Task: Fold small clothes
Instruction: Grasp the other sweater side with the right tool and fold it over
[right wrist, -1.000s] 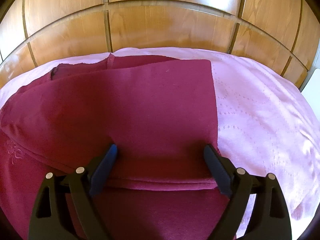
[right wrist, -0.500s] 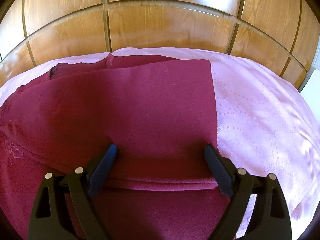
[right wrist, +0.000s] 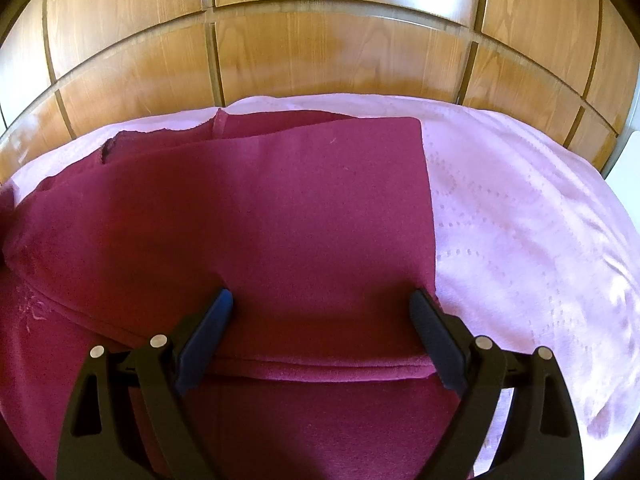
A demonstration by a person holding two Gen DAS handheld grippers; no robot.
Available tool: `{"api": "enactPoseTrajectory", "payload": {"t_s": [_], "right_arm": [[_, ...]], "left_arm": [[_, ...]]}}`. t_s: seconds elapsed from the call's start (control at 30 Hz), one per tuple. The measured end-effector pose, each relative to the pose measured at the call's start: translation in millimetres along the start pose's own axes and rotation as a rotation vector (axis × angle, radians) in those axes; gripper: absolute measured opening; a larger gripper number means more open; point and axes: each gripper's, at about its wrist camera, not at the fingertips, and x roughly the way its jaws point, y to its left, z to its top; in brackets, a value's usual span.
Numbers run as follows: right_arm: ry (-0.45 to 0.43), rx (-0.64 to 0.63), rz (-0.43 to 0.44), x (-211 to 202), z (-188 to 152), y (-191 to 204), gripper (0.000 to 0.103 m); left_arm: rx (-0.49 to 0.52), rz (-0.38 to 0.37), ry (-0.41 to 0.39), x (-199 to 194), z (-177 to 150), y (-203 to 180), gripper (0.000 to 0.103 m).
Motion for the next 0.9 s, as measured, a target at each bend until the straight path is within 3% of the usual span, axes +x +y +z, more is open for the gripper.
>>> {"api": "enactPoseTrajectory", "payload": {"t_s": [0.1,0.17,0.2,0.33,0.4,0.5,0.57,0.6,0.63,0.7,0.9], "right_arm": [[0.021,0.003,0.017,-3.3,6.0,-2.0,0.090],[0.019,0.009,0.039,-12.6,10.3,0.5,0.089],[0.012,0.022,0.076,-19.4,11.6,3.2,0.089],[0.023,0.061,0.357,-45.9,15.3,36.1,0.081],[0.083,0.036,0.520,-49.9,12.9,68.8,0.076],[0.191,-0.010,0.663,-45.7,3.0,123.4,0.069],[0.249,-0.047,0.677,-38.6,-4.8,154.0,0.063],[0.252,-0.072,0.658,-37.1,-6.5,164.9,0.048],[0.255,-0.089,0.645,-36.2,-6.9,173.1,0.023],[0.230,-0.101,0.614,-42.5,-0.8,183.6,0.009],[-0.029,-0.169,0.555,-110.4,46.1,159.5,0.008]], "left_arm": [[0.033,0.023,0.047,11.0,-14.3,-8.1,0.016],[0.025,0.009,0.048,5.6,-18.8,-4.2,0.032],[0.016,0.005,0.041,-1.6,-23.4,-0.5,0.033],[0.023,0.026,0.008,-23.6,-44.6,7.2,0.033],[0.019,0.038,0.007,-29.7,-56.4,13.2,0.033],[0.001,0.050,0.026,-29.9,-71.0,21.3,0.033],[-0.009,0.070,0.035,-28.2,-79.0,27.5,0.033],[-0.016,0.070,0.036,-28.2,-82.8,30.7,0.033],[-0.015,0.070,0.030,-27.7,-84.5,31.6,0.033],[0.010,0.074,0.024,-29.9,-88.5,32.1,0.033],[-0.007,0.040,0.028,-28.3,-90.8,40.9,0.033]]}}
